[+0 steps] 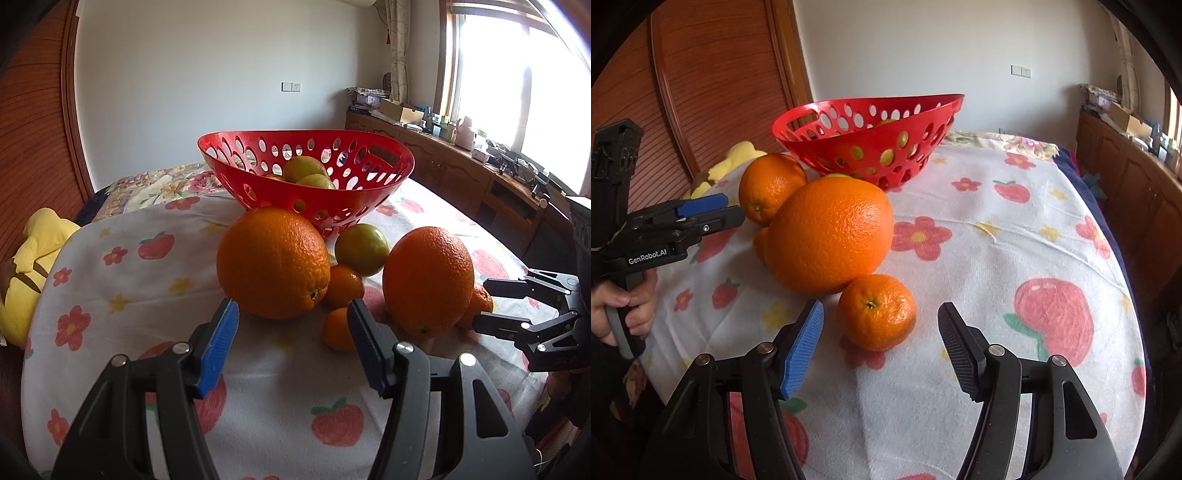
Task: Organize fruits
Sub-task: 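Move both tools back toward the remaining oranges on the bed, then grasp a large orange with the left tool while the right tool grasps a mandarin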
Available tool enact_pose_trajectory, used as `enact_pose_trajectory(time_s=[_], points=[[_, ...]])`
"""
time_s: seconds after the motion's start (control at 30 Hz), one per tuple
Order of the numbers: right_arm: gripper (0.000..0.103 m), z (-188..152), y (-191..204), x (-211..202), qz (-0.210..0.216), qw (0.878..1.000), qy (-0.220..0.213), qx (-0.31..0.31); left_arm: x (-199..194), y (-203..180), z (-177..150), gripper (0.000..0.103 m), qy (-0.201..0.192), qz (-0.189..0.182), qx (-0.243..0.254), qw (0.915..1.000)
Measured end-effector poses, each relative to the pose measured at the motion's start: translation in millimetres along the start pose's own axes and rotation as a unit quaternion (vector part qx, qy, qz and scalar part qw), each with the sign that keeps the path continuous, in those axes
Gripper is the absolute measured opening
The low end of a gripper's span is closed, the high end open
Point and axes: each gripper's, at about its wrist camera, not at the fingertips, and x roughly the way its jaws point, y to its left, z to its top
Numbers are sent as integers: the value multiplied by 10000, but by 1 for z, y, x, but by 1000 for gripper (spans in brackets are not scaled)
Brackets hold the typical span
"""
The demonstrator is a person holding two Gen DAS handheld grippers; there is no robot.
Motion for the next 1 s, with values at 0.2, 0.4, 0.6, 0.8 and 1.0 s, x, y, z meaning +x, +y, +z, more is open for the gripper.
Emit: enact_pose_trajectory(time_s=[0.2,0.4,0.6,0.8,1.0], points=[[53,0,3,6,-5,10000,32,-21,-1,0,-3,62,-3,3,51,10000],[48,0,2,13,-82,9999,151,-9,5,-1,-7,62,88,36,57,9999],[48,-2,0,14,-42,9999,126,91,8,-2,-6,62,136,4,67,9999],[48,-3,-1,14,-15,9999,111,117,9,-2,0,62,123,-21,59,9999],[48,-4,-2,13,8,9999,99,132,9,2,19,65,66,-141,-41,9999]])
